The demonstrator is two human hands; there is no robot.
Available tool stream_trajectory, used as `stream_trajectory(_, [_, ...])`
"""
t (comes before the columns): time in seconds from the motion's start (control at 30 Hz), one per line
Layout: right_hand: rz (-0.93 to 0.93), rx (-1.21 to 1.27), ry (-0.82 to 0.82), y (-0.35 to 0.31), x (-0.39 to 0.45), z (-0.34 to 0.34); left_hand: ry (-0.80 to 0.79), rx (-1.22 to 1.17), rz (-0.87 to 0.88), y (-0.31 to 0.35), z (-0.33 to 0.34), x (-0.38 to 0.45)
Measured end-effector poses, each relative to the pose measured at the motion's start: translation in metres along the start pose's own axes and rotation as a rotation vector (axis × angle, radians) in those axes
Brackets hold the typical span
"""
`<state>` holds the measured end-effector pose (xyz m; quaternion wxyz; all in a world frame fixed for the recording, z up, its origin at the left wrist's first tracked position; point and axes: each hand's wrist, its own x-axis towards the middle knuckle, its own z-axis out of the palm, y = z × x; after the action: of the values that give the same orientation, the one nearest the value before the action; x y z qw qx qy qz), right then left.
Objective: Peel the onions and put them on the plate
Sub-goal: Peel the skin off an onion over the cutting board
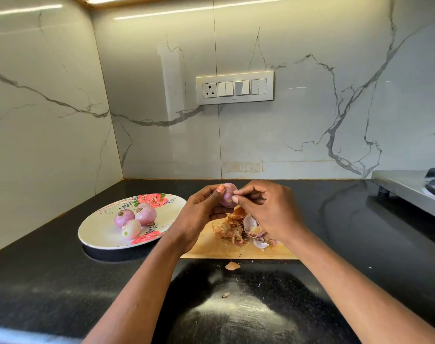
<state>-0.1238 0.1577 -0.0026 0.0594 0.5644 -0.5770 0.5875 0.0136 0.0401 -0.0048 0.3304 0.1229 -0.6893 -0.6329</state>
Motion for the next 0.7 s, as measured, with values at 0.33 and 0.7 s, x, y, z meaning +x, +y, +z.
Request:
stream_trajectory(0.33, [0.051, -0.06, 0.078, 0.0019, -0.0006, -0.0006, -0.012, -0.017, -0.008, -0.0027, 0.0005, 0.0007])
stream_trajectory(0.7, [0.101, 0.043, -0.042, 0.0001, 0.0013, 0.0025, 0.013, 0.016, -0.007, -0.0025, -0.0001, 0.002])
